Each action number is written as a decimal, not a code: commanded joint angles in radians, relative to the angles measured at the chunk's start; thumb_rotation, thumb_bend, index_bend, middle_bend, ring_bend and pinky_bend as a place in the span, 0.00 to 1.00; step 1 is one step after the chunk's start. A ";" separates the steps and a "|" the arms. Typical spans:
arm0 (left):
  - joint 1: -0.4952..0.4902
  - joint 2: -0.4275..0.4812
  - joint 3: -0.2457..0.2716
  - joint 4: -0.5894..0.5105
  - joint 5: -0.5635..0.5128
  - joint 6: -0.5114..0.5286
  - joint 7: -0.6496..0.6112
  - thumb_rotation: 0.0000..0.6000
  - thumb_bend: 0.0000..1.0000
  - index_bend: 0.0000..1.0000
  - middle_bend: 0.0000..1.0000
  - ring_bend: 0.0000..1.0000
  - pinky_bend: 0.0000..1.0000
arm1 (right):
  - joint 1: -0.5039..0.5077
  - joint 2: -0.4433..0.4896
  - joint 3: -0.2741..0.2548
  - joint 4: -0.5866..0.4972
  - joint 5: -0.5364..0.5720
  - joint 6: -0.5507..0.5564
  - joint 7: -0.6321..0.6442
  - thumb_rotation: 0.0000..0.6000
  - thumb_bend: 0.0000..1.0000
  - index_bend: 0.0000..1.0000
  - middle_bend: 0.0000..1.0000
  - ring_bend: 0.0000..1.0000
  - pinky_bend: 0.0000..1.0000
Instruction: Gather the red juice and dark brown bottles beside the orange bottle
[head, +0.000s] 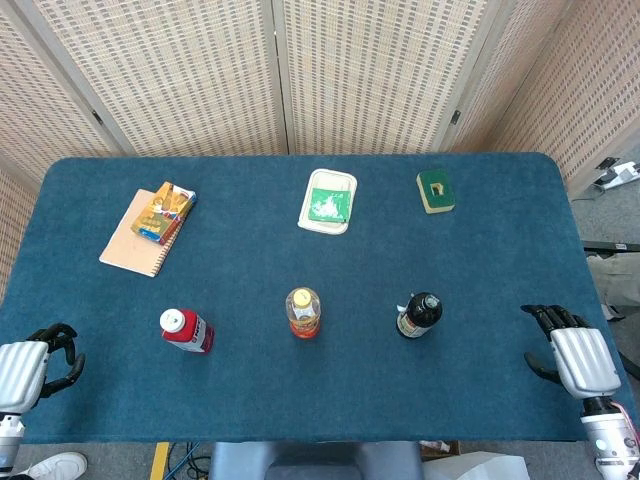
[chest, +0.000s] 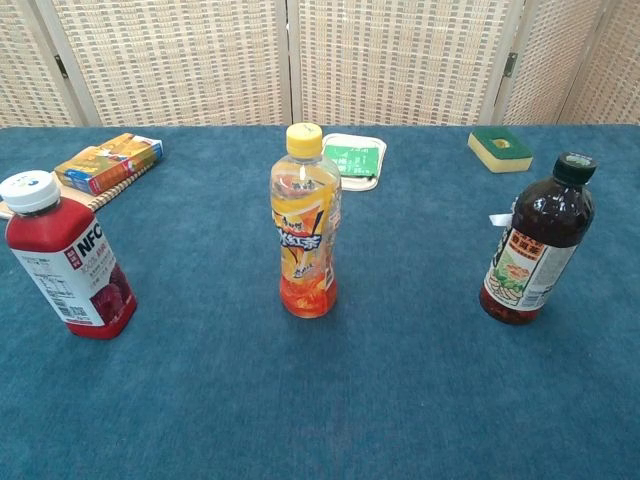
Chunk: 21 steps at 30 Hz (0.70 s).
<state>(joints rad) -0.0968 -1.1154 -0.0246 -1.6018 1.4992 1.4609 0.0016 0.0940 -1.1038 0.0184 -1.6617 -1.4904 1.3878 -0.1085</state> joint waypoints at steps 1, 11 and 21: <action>0.000 0.001 0.002 -0.001 0.002 -0.001 0.001 1.00 0.37 0.33 0.39 0.44 0.74 | 0.000 0.000 0.000 0.000 0.000 0.001 0.000 1.00 0.26 0.23 0.26 0.20 0.35; 0.000 0.007 -0.002 -0.005 -0.006 -0.005 -0.015 1.00 0.37 0.33 0.39 0.44 0.74 | 0.018 0.005 0.015 -0.001 0.007 -0.025 0.113 1.00 0.24 0.23 0.26 0.20 0.35; -0.005 0.015 -0.009 0.001 -0.022 -0.019 -0.047 1.00 0.37 0.33 0.39 0.44 0.74 | 0.091 -0.021 0.050 0.011 0.003 -0.098 0.214 1.00 0.15 0.23 0.26 0.19 0.35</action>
<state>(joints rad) -0.1018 -1.1012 -0.0334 -1.6013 1.4772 1.4415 -0.0447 0.1700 -1.1190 0.0621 -1.6490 -1.4836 1.3062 0.0920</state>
